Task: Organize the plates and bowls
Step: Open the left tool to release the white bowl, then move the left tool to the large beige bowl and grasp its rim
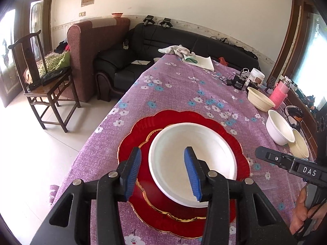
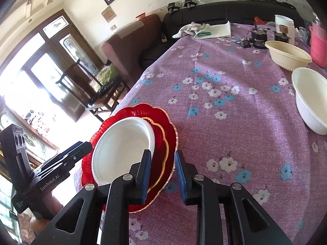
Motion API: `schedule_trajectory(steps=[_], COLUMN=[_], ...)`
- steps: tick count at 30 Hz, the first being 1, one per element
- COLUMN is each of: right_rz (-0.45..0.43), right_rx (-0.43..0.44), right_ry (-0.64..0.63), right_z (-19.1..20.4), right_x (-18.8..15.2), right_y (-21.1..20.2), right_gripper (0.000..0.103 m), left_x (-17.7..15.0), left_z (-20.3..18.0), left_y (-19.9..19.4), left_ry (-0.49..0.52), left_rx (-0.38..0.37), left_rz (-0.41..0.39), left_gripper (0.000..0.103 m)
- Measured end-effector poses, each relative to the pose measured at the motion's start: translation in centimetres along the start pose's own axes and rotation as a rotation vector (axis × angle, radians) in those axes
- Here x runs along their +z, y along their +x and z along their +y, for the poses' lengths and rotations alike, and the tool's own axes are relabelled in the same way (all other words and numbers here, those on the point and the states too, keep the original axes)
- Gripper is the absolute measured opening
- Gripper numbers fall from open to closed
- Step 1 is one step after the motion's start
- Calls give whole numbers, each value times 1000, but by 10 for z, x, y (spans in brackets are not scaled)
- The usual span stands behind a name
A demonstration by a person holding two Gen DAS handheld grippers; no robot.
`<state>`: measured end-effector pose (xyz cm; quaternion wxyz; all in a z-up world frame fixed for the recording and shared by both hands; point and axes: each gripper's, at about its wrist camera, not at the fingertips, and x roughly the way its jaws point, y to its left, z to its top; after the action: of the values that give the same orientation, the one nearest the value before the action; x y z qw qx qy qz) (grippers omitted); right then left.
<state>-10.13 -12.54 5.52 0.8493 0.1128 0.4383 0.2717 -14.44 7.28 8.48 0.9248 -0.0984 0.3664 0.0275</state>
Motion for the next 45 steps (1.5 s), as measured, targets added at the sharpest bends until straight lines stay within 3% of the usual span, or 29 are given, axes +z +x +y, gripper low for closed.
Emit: schedule_trajectory(steps=[6,12,18,19,20,23,25,30,33,34,35,36,41,45], right_rz=[-49,-152,-284,-298,-301,-337,-309,-259,-247,-251,-247,-248,-277,-212], right_rx=[15,-34,-246,-301,-357,-457,-528,-517,-438,-417,-404,-402,-300,-143], right_ry=[62,168,310,324,333,418,450,527,547,555,560,569,680,679], right_z=[-29,-92,-190,-207,-222,-271,-302,-355,-367,-372,-368,-365,-330,-270], right_x=[-2,-9,-17,-15,-14,-16,-15,-18,-20,-18,-22,-25,-60,-101], right_y=[-30,-87,-170,-183,-192,-219,-223,-214,-206,-204,-204,-204,-211,-196], right_gripper=[26,26,27,32,38,38,38,38,37,28,14,11,13,19], left_x=[5,9,3,0,-3,-14,-20,-33,-39,-39,-40,-41,-39,-38], left_z=[-25,-70,-130,-139,-150,-179,-193,-219,-225,-226,-227,-227,-226,-225], left_y=[-10,-20,-13,-10,-6,2,6,11,13,14,15,16,22,27], left_ry=[47,139,244,256,268,311,334,390,411,412,411,410,409,406], left_rx=[-24,-80,-174,-197,-219,-260,-277,-300,-302,-303,-305,-306,-315,-321], left_rz=[-18,-31,17,33,53,91,113,155,170,175,181,184,194,201], left_gripper=[43,45,46,46,46,46,46,46,46,46,46,46,46,46])
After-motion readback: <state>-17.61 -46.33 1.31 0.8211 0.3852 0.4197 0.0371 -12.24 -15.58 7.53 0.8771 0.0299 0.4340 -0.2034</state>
